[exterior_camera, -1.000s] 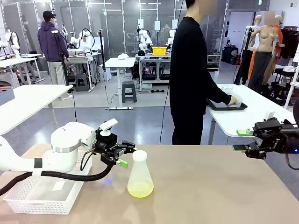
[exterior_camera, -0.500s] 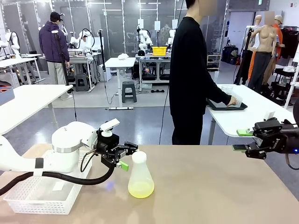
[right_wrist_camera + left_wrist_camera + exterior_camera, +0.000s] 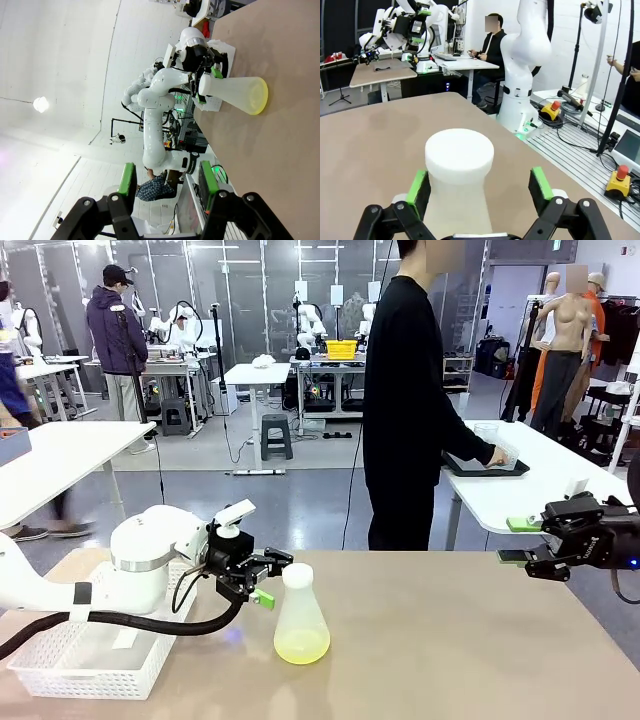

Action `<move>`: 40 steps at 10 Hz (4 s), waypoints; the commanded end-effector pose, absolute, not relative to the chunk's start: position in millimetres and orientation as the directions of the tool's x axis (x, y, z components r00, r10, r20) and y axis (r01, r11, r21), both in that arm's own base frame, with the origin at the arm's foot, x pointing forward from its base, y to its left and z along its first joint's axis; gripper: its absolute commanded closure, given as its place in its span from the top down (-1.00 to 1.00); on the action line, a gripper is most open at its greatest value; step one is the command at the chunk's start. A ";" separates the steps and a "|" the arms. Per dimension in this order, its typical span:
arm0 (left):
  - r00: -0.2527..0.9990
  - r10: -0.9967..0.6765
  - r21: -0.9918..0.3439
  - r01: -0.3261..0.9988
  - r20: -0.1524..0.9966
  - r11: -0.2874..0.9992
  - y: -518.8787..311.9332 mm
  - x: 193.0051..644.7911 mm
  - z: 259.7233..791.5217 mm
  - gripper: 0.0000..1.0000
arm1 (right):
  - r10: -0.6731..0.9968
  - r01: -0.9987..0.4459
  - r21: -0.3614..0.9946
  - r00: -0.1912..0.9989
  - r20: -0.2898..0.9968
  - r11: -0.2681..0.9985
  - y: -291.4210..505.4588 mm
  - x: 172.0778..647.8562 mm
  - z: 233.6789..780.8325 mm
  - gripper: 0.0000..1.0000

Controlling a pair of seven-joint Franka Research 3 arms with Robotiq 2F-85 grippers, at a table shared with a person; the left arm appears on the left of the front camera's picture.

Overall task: Prepare the solutions needed for the experiment.
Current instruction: When the human places the Big flask in the center of the table, pick up the Big flask and place it in the left Organizing basket.

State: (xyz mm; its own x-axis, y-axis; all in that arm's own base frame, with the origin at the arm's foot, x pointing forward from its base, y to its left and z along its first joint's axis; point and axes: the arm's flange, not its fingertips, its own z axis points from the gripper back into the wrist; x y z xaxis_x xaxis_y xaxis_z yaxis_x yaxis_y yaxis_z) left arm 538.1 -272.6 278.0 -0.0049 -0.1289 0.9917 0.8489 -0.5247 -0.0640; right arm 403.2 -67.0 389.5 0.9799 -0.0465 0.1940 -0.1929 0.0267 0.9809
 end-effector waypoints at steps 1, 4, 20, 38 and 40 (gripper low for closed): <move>-0.016 -0.084 -0.034 0.826 0.996 -0.563 -389.5 617.6 251.5 1.00 | -0.046 -0.198 0.980 0.979 0.199 0.022 -67.3 403.7 390.9 0.28; -0.021 -0.125 -0.051 0.835 0.992 -0.549 -407.0 624.5 247.0 1.00 | -0.046 -0.198 0.980 0.979 0.199 0.022 -67.3 403.7 390.9 0.28; 0.063 -0.120 -0.108 0.905 0.991 -0.412 -343.1 579.3 258.4 1.00 | -0.046 -0.198 0.980 0.979 0.199 0.022 -67.3 403.7 390.9 0.28; 0.014 -0.203 -0.103 0.895 0.979 -0.433 -433.7 604.9 245.7 0.94 | -0.046 -0.198 0.980 0.979 0.199 0.022 -67.3 403.7 390.9 0.28; 0.018 -0.183 -0.097 0.896 0.983 -0.434 -431.4 606.6 247.1 0.55 | -0.046 -0.198 0.980 0.979 0.199 0.022 -67.3 403.7 390.9 0.28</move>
